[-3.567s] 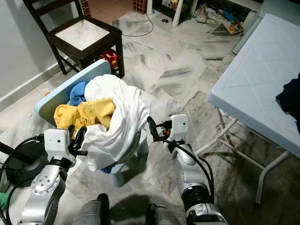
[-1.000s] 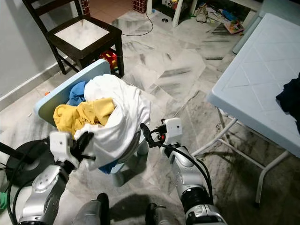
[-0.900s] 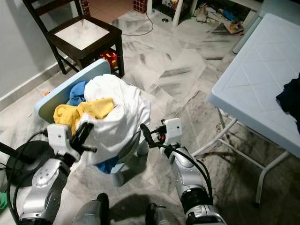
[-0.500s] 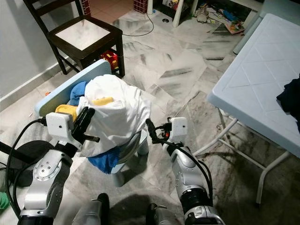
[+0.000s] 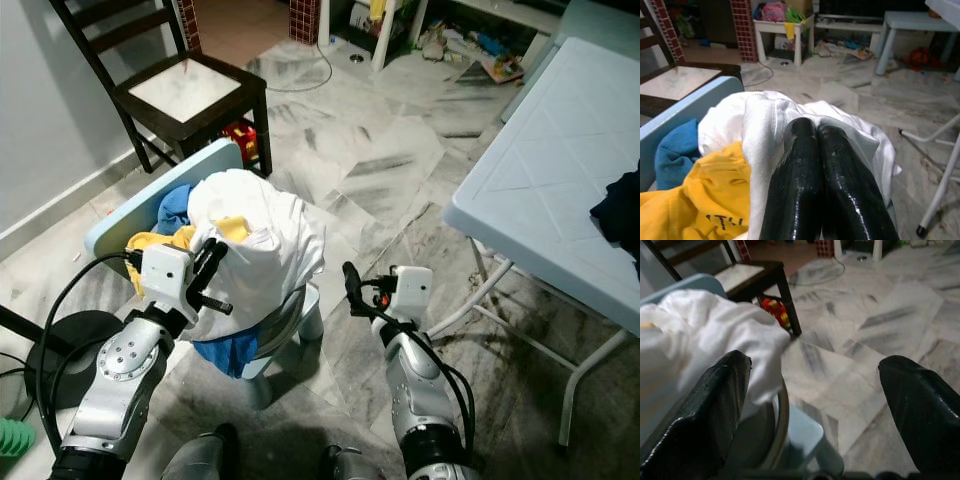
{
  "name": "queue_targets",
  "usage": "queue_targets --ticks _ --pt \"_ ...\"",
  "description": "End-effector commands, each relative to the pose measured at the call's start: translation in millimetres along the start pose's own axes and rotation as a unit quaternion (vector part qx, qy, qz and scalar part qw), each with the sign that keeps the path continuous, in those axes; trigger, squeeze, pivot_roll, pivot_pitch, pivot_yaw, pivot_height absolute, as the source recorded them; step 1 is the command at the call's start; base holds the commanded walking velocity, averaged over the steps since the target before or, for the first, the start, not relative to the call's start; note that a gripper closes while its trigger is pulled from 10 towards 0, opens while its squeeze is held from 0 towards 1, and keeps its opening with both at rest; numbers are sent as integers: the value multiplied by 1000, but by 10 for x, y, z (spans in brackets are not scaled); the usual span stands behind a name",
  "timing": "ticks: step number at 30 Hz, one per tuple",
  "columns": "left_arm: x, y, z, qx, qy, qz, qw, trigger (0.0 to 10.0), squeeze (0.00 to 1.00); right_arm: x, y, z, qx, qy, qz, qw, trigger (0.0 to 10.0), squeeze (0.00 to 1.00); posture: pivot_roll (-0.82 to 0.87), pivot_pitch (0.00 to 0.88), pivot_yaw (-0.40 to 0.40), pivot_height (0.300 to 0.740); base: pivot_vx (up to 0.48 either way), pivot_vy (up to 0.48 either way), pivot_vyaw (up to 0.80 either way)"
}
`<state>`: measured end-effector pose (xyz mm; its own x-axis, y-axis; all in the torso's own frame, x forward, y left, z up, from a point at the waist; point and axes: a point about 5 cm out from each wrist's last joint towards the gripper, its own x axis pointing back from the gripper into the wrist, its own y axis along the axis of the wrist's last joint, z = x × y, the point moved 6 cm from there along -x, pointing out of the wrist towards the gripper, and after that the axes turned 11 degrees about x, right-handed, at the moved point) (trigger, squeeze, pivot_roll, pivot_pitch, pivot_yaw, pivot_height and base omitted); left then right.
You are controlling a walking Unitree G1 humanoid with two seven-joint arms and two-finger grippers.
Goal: Hang hanger
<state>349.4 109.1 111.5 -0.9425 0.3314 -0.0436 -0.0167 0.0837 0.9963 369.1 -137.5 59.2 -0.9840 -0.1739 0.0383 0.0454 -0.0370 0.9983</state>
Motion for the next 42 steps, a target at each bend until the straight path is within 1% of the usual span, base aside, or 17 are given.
queue_targets --ticks 1,4,5,6,11,13,17,20,21,23,28,29,32,35,36,39,42 --pt "-17 -80 -45 -1 -6 18 1000 10000 0 -5 37 -45 4 -7 -3 1000 10000 0 70 106 -45 740 0 0 0" --pt "-1 -235 -82 15 -14 41 999 10000 0 14 33 -46 6 -5 -2 1000 10000 0 66 122 -56 740 0 0 0" --pt "14 -288 -85 17 -14 50 999 10000 647 27 12 -31 10 -1 1 1000 10000 0 67 122 -59 740 0 0 0" --pt "32 -338 -74 19 -10 57 998 10000 1000 41 -13 -8 15 4 6 1000 10000 0 66 122 -61 740 0 0 0" --pt "81 -409 4 33 10 58 998 10000 1000 80 -48 24 24 15 13 1000 10000 0 63 126 -77 740 0 0 0" --pt "83 -397 11 21 12 55 998 10000 1000 76 -49 29 26 19 14 999 10000 0 68 120 -80 740 0 0 0" --pt "102 -276 30 -8 21 23 999 10000 1000 58 -37 46 29 25 15 999 10000 0 81 113 -77 740 0 0 0" --pt "134 -246 68 -17 33 13 999 10000 1000 49 -35 59 30 27 16 999 10000 0 86 115 -74 740 0 0 0" --pt "169 -255 128 -22 49 11 998 10000 1000 42 -33 76 30 30 16 999 10000 0 87 115 -74 740 0 0 0" --pt "195 -265 174 -23 62 11 998 10000 1000 40 -31 89 31 33 16 999 10000 0 87 119 -73 740 0 0 0" --pt "317 -211 334 5 104 -5 995 10000 1000 58 -50 111 37 40 18 998 10000 0 90 134 -78 740 0 0 0" --pt "317 -211 334 5 104 -5 995 10000 1000 58 -50 111 37 40 18 998 10000 0 90 134 -78 740 0 0 0" --pt "388 -276 366 29 115 5 993 10000 1000 60 -57 104 39 40 20 998 10000 0 94 144 -82 740 0 0 0" --pt "472 -458 387 73 128 37 988 10000 1000 51 -50 133 39 43 20 998 10000 0 97 153 -89 740 0 0 0" --pt "477 -475 391 80 130 40 988 10000 1000 50 -49 137 39 44 20 998 10000 0 97 153 -89 740 0 0 0" --pt "434 -657 319 126 106 77 983 10000 1000 37 -40 160 40 48 19 998 10000 0 96 162 -97 740 0 0 0" --pt "364 -696 325 150 102 86 980 10000 1000 31 -32 168 42 50 18 998 10000 0 91 166 -101 740 0 0 0"
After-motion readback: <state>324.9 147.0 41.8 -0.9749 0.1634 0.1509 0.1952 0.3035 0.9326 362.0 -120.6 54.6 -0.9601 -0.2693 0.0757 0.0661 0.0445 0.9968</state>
